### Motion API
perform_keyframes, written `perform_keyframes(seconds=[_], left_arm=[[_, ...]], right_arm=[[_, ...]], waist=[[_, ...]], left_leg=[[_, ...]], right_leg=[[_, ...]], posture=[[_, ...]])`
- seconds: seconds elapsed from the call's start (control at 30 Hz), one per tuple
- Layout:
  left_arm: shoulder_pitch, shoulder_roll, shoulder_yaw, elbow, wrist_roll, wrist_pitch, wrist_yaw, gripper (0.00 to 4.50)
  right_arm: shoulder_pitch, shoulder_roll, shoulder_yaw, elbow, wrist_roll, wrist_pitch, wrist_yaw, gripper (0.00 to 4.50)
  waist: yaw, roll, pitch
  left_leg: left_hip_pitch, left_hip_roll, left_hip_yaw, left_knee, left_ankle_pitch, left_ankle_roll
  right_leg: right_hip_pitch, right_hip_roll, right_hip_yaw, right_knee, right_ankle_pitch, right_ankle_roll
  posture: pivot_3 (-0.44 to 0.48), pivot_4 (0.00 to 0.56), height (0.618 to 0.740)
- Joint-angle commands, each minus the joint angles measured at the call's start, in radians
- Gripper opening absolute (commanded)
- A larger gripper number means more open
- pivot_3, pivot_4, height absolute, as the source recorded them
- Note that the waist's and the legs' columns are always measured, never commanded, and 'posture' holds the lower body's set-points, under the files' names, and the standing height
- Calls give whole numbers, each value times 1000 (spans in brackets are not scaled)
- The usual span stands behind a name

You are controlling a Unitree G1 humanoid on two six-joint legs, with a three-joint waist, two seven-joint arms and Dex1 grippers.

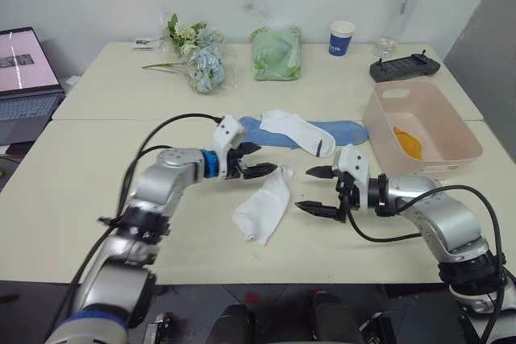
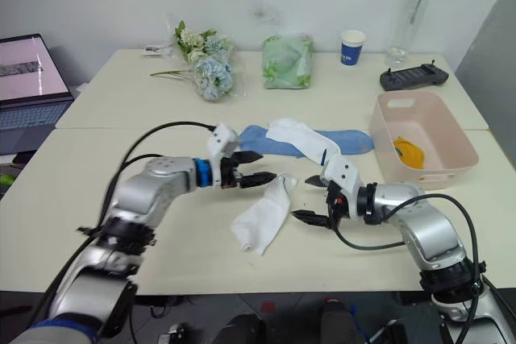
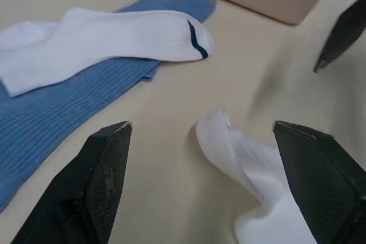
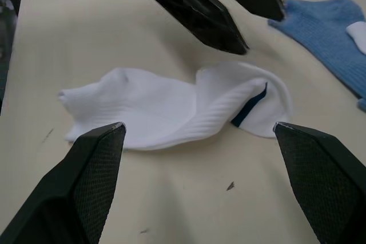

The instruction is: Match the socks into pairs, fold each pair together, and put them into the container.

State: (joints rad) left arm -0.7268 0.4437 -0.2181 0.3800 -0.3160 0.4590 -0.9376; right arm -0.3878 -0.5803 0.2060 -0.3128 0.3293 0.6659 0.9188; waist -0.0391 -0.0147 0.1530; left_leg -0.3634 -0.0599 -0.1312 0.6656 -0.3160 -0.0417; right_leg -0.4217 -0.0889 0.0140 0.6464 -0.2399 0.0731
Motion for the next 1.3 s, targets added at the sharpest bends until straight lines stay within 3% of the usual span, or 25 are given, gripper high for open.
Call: perform_keyframes(seconds=[0.03,0.07,0.5,0.53,0.8,1.03,1.2,1.3], left_arm=[[-58,-36,-36,123,72,-111,-58,4101],[-66,-48,-39,156,89,-141,-61,4101],[-1,-41,53,102,77,-140,-94,143],[7,-37,60,92,78,-135,-89,37],[60,-55,187,26,65,-102,110,37],[156,-48,226,-143,-2,12,110,37],[126,-61,197,-156,-7,19,81,37],[61,-78,155,-75,43,-48,70,593]], right_arm=[[0,15,-4,-27,-3,-2,-37,4451],[2,15,-5,-27,-4,-1,-44,4451],[32,-3,-11,-30,7,-10,-69,4472],[30,-2,-10,-25,7,-13,-69,4472],[9,1,-2,4,13,-16,-57,4472],[17,6,25,4,19,14,-42,4472],[8,14,29,20,9,5,-45,4472],[1,16,25,18,10,11,-48,4472]], waist=[[0,0,0],[1,0,0],[1,0,0],[1,0,0],[5,0,0],[6,0,0],[8,0,0],[9,0,0]], left_leg=[[0,0,0,0,0,0],[0,0,0,0,0,0],[0,0,-1,0,0,0],[0,0,-1,0,0,0],[0,0,-2,1,0,0],[0,0,-2,1,0,0],[0,0,-2,1,0,0],[0,0,-2,1,0,0]], right_leg=[[0,0,0,0,0,0],[0,0,0,0,0,0],[0,0,0,0,0,0],[0,0,0,0,0,0],[0,0,0,0,0,0],[0,0,1,0,0,0],[0,0,0,0,0,0],[0,0,0,0,0,0]], posture=[[0,150,740],[0,150,740],[0,150,740],[0,150,740],[0,150,740],[0,150,740],[0,150,740],[0,150,740]])
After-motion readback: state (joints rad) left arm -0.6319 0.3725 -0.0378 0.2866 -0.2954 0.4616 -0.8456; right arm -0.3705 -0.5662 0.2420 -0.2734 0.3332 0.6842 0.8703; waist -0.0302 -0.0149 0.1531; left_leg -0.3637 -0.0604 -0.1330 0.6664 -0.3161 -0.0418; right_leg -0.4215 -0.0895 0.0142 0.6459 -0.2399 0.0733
